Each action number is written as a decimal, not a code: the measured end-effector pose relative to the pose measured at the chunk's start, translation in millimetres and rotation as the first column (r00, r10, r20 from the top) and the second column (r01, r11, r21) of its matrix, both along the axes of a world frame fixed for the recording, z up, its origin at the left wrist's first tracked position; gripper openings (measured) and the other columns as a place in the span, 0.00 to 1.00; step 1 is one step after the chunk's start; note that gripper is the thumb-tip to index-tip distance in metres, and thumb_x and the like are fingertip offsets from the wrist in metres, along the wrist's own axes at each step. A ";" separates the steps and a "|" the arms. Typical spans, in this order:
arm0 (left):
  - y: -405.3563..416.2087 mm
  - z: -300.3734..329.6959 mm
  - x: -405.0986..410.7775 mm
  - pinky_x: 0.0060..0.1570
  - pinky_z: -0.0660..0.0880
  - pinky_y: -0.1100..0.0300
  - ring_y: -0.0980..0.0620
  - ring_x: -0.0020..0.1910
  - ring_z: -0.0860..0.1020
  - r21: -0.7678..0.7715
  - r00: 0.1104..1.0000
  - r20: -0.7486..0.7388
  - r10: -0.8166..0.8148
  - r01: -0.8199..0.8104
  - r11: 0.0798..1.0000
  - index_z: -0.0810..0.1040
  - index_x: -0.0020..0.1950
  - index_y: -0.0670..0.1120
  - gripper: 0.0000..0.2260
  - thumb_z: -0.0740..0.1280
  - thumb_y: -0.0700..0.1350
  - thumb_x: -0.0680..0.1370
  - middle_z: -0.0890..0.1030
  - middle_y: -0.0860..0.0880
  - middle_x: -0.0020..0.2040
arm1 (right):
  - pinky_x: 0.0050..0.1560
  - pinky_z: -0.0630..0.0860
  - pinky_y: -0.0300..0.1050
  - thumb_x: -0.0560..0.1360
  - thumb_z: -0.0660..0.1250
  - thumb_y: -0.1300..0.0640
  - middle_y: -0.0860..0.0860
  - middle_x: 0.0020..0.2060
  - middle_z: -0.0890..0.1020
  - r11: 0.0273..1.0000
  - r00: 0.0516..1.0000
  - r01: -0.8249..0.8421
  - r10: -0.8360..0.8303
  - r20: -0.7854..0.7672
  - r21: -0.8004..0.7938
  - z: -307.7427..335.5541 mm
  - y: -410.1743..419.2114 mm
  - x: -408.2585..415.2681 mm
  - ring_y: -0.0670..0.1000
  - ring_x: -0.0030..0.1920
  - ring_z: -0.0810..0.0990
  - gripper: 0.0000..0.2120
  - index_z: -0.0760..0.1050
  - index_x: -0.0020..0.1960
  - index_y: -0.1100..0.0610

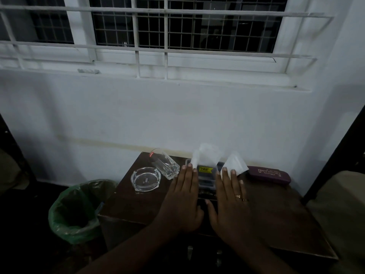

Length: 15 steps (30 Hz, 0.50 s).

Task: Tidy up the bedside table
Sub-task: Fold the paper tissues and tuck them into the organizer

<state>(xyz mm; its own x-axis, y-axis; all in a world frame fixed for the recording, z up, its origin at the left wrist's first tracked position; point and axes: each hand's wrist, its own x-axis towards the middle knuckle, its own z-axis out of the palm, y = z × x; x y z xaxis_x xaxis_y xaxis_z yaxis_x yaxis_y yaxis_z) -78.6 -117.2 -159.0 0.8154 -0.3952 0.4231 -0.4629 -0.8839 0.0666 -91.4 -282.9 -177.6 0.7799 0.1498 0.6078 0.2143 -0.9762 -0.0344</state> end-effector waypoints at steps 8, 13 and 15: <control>-7.9 -9.6 16.2 0.77 0.46 0.46 0.40 0.78 0.37 -0.031 0.999 -0.017 -0.030 0.029 0.999 0.45 0.78 0.36 0.40 0.58 0.52 0.73 0.42 0.37 0.79 | 0.73 0.56 0.60 0.74 0.57 0.43 0.58 0.78 0.56 0.997 0.990 0.080 -0.082 -0.114 -0.020 -10.8 0.7 14.4 0.59 0.78 0.54 0.37 0.55 0.77 0.61; -7.6 -4.8 37.9 0.77 0.46 0.45 0.40 0.77 0.35 -0.013 0.997 -0.064 -0.035 0.034 0.999 0.43 0.78 0.36 0.40 0.59 0.50 0.73 0.39 0.37 0.78 | 0.74 0.58 0.62 0.71 0.62 0.43 0.58 0.77 0.56 0.996 0.986 0.083 -0.088 -0.144 -0.041 -5.6 0.3 33.4 0.59 0.77 0.55 0.40 0.56 0.77 0.61; -10.9 -1.5 47.8 0.77 0.44 0.46 0.40 0.77 0.33 -0.018 0.995 -0.093 -0.027 0.025 1.000 0.41 0.77 0.36 0.41 0.60 0.50 0.74 0.37 0.37 0.78 | 0.73 0.60 0.63 0.71 0.62 0.43 0.59 0.77 0.57 0.994 0.982 0.094 -0.102 -0.160 -0.056 -4.9 -0.9 41.6 0.60 0.77 0.56 0.40 0.56 0.77 0.61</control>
<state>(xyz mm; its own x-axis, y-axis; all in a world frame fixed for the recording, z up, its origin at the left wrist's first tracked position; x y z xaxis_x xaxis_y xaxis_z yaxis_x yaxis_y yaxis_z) -30.7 -128.1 -160.5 0.8413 -0.4101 0.3521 -0.4767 -0.8701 0.1254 -49.8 -283.8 -182.5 0.8799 0.0940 0.4657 0.1133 -0.9935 -0.0135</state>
